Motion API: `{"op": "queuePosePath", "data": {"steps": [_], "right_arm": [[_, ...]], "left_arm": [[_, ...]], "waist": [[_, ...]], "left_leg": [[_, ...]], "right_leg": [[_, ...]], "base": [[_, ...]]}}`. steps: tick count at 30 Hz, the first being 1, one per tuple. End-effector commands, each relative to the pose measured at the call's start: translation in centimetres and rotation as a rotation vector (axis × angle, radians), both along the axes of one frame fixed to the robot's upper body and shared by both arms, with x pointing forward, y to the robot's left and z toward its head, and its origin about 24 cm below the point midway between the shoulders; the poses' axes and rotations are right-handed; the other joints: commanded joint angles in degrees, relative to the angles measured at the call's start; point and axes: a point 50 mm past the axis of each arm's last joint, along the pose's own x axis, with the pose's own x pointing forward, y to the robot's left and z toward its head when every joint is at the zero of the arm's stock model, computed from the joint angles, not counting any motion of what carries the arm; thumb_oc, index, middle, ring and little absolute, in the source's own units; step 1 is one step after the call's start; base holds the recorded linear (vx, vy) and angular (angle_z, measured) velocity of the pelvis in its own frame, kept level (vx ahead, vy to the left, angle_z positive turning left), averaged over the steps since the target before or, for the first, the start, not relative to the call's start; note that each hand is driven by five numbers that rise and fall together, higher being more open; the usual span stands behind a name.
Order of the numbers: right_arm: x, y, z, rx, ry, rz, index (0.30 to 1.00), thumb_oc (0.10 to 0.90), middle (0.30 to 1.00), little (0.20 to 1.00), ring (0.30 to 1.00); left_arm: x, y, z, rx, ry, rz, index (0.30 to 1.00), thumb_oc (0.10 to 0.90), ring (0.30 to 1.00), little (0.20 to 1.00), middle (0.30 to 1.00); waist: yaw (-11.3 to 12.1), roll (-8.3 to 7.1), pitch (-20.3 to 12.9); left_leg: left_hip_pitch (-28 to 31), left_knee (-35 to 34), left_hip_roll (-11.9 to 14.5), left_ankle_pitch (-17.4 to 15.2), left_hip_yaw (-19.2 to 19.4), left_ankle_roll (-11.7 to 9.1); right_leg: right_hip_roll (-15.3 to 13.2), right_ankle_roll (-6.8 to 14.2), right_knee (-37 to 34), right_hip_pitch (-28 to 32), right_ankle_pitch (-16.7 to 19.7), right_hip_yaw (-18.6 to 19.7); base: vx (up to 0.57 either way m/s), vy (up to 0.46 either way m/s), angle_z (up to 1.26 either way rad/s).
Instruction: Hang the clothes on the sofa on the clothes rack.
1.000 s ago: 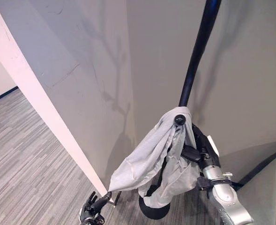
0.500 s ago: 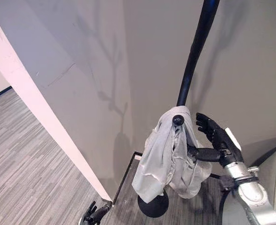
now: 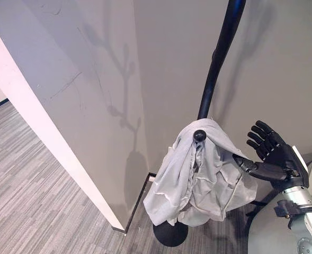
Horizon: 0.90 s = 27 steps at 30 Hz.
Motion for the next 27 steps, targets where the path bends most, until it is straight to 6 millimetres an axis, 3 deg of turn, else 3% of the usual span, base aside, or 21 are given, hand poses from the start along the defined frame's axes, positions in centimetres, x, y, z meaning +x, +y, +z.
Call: {"op": "queuePosePath", "data": {"steps": [1, 6, 7, 8, 10, 11, 12, 16, 20, 21, 23, 24, 26, 27], "right_arm": [[1.1, -0.5, 2.8, 0.240, -0.273, 0.094, 0.900, 0.800, 0.900, 0.900, 0.900], [1.9, -0.3, 2.0, 0.352, -0.270, 0.153, 0.900, 0.800, 0.900, 0.900, 0.900], [2.2, -0.2, 1.6, 0.492, -0.337, 0.142, 0.900, 0.800, 0.900, 0.900, 0.900], [2.2, -0.2, 1.6, 0.494, -0.338, 0.143, 0.900, 0.800, 0.900, 0.900, 0.900], [2.3, -0.2, 0.1, 0.672, -0.394, 0.097, 0.900, 0.800, 0.900, 0.900, 0.900], [2.0, -0.1, -2.7, 0.792, -0.362, -0.018, 0.900, 0.800, 0.900, 0.900, 0.900], [2.0, -0.1, -2.7, 0.793, -0.363, -0.018, 0.900, 0.800, 0.900, 0.900, 0.900], [0.4, 0.1, -10.5, 0.963, -0.112, -0.275, 0.900, 0.800, 0.900, 0.900, 0.900], [-3.2, 1.4, -17.2, 1.174, 0.078, -0.547, 0.900, 0.800, 0.900, 0.900, 0.900], [-5.9, 2.3, -20.5, 1.229, 0.258, -0.674, 0.900, 0.800, 0.900, 0.900, 0.900], [-11.6, 3.3, -24.3, 1.235, 0.609, -0.920, 0.900, 0.800, 0.900, 0.900, 0.900], [-13.8, 3.6, -25.2, 1.201, 0.783, -0.998, 0.900, 0.800, 0.900, 0.900, 0.900], [-16.0, 4.4, -25.8, 1.137, 0.976, -1.030, 0.900, 0.800, 0.900, 0.900, 0.900], [-16.0, 4.4, -25.8, 1.137, 0.976, -1.029, 0.900, 0.800, 0.900, 0.900, 0.900]], "left_arm": [[0.9, 2.3, 0.6, 0.068, -0.036, -0.121, 0.900, 0.800, 0.900, 0.900, 0.900], [-0.1, 1.9, 0.3, 0.045, 0.014, -0.184, 0.900, 0.800, 0.900, 0.900, 0.900], [-0.4, 1.8, 0.3, 0.043, 0.033, -0.194, 0.900, 0.800, 0.900, 0.900, 0.900], [-0.4, 1.9, 0.3, 0.044, 0.032, -0.194, 0.900, 0.800, 0.900, 0.900, 0.900], [-0.8, 2.1, 0.3, 0.051, 0.048, -0.190, 0.900, 0.800, 0.900, 0.900, 0.900], [-1.0, 2.1, 0.3, 0.057, 0.069, -0.192, 0.900, 0.800, 0.900, 0.900, 0.900], [-1.0, 2.1, 0.3, 0.058, 0.070, -0.192, 0.900, 0.800, 0.900, 0.900, 0.900], [-1.2, 1.3, 0.1, 0.034, 0.085, -0.228, 0.900, 0.800, 0.900, 0.900, 0.900], [-0.9, 0.6, -0.1, 0.024, 0.091, -0.271, 0.900, 0.800, 0.900, 0.900, 0.900], [-0.8, 0.4, -0.2, 0.016, 0.104, -0.302, 0.900, 0.800, 0.900, 0.900, 0.900], [-0.8, -0.4, -0.4, -0.026, 0.112, -0.347, 0.900, 0.800, 0.900, 0.900, 0.900], [-0.3, -0.7, -0.5, -0.035, 0.104, -0.372, 0.900, 0.800, 0.900, 0.900, 0.900], [0.2, -0.9, -0.5, -0.035, 0.105, -0.406, 0.900, 0.800, 0.900, 0.900, 0.900], [0.2, -0.9, -0.5, -0.035, 0.105, -0.406, 0.900, 0.800, 0.900, 0.900, 0.900]], "waist": [[0.6, -3.28, -3.6], [0.7, -3.41, -3.5], [0.7, -3.29, -3.5], [0.7, -3.36, -3.5], [0.8, -3.24, -3.5], [0.9, -3.27, -3.5], [0.9, -3.34, -3.5], [0.9, -3.08, -3.4], [0.8, -2.67, -3.5], [0.8, -2.64, -3.3], [0.8, -2.51, -3.3], [1.0, -2.51, -3.3], [1.1, -2.45, -3.3], [1.1, -2.45, -3.3]], "left_leg": [[-2.0, 0.3, -3.8, -3.1, -0.4, 2.2], [-2.0, 0.3, -3.8, -3.0, -0.3, 2.1], [-2.0, 0.3, -3.7, -3.1, -0.3, 2.1], [-2.0, 0.3, -3.7, -3.1, -0.3, 2.1], [-1.9, 0.3, -3.7, -3.2, -0.3, 2.2], [-1.9, 0.3, -3.7, -3.2, -0.2, 2.2], [-1.8, 0.3, -3.7, -3.3, -0.2, 2.2], [-1.8, 0.4, -3.7, -3.3, -0.1, 2.1], [-1.6, 0.4, -3.6, -3.5, -0.2, 2.2], [-1.5, 0.4, -3.6, -3.5, -0.2, 2.1], [-1.1, 0.6, -3.6, -3.8, -0.5, 2.0], [-1.4, 0.5, -3.6, -3.3, -0.6, 2.0], [-1.6, 0.5, -3.6, -3.2, -0.8, 2.0], [-1.6, 0.5, -3.6, -3.2, -0.9, 2.0]], "right_leg": [[1.8, 0.6, 3.9, -2.4, -3.3, 5.0], [1.8, 0.6, 3.9, -2.5, -3.2, 5.0], [1.9, 0.6, 3.9, -2.5, -3.2, 5.0], [1.9, 0.6, 4.0, -2.5, -3.2, 5.0], [2.0, 0.6, 4.0, -2.4, -3.4, 5.0], [2.0, 0.5, 4.1, -2.3, -3.4, 4.9], [2.0, 0.5, 4.1, -2.3, -3.4, 5.0], [2.0, 0.4, 4.1, -2.2, -3.4, 4.8], [2.1, 0.4, 4.0, -1.9, -3.7, 4.6], [2.1, 0.4, 4.1, -1.8, -3.8, 4.5], [2.2, 0.4, 4.2, -1.2, -4.3, 4.2], [2.1, 0.3, 4.1, -1.5, -4.0, 4.0], [2.2, 0.1, 4.0, -1.4, -4.1, 3.9], [2.1, 0.1, 4.0, -1.4, -4.1, 3.9]], "base": [[0.00, 0.000, 0.00], [0.00, 0.000, 0.00], [0.00, 0.000, 0.00], [0.02, -0.002, -0.04], [0.02, -0.008, -0.10], [0.02, -0.010, -0.07], [0.00, 0.000, 0.00], [0.00, 0.000, 0.00], [0.01, -0.002, -0.01], [0.03, -0.009, -0.06], [0.02, -0.004, -0.01], [0.00, 0.000, 0.00], [0.00, 0.000, 0.00], [0.00, 0.000, 0.00]]}}
